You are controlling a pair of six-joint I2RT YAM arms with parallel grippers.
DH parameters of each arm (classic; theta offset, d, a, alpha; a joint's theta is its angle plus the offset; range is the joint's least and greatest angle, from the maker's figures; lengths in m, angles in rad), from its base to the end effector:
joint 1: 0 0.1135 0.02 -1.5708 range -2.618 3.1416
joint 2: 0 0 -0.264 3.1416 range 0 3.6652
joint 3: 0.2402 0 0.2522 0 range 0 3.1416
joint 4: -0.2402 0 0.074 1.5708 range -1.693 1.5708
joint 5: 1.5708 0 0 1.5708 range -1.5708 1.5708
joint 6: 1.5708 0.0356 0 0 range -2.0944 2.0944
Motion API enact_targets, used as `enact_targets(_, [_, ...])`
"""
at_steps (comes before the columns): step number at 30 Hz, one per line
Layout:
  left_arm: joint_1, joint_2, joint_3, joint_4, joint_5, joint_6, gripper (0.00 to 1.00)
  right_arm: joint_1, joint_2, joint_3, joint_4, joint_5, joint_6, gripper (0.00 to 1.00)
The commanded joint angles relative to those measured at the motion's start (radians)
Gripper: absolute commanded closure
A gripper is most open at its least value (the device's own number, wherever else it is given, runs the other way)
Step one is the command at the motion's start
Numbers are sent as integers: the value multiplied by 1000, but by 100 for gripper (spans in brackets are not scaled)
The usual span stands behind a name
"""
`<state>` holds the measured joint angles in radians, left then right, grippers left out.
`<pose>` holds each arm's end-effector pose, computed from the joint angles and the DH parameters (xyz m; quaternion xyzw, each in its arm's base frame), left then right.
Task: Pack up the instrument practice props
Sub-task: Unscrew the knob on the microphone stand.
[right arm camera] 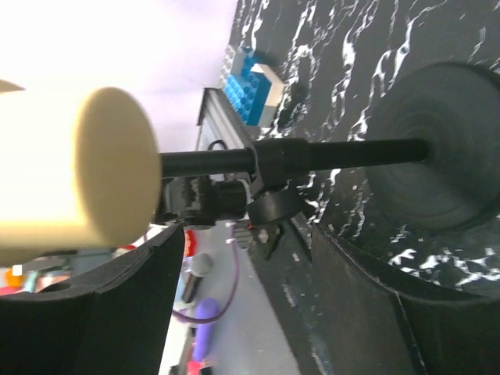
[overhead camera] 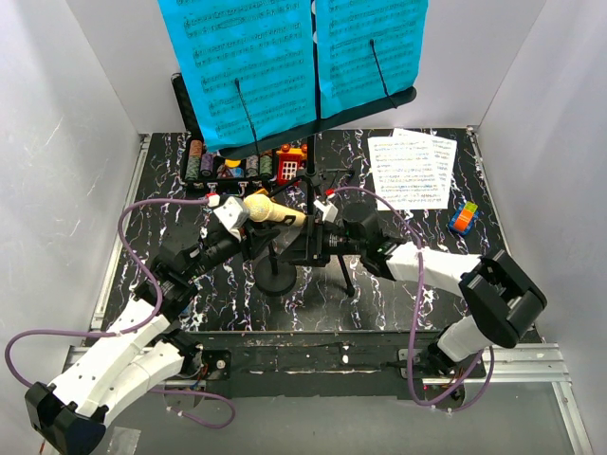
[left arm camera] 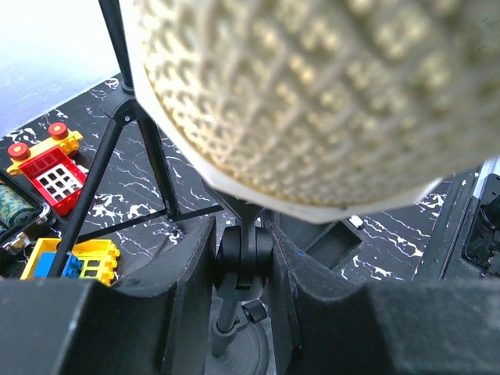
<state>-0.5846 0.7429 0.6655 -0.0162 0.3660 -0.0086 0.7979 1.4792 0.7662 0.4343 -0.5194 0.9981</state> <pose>0.1441 -0.1106 0.3229 0.3240 0.6623 -0.3222 0.5938 0.2116 0.2423 0.2327 -0.0767 0.7833 0.5828 0.2022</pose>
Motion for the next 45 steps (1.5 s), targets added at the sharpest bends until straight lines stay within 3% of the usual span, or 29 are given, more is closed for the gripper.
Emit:
enact_targets(1, [-15, 9, -47, -140, 34, -86, 100, -5, 39, -15, 198, -85, 206, 28])
enact_targets(11, [-15, -4, -60, -133, 22, -90, 100, -5, 96, -18, 193, -64, 254, 47])
enact_targets(21, [-17, -60, -73, -136, -59, -145, 100, -5, 35, -36, 67, 41, 255, 38])
enact_targets(31, [-17, -97, -69, -188, -119, -155, 100, 20, -8, -22, -45, 179, 280, 42])
enact_targets(41, [-17, -109, -72, -189, -118, -151, 100, 76, 61, 76, -91, 187, 249, 43])
enact_targets(45, [-17, -102, -70, -186, -113, -152, 100, 89, 82, 94, -101, 185, 241, 50])
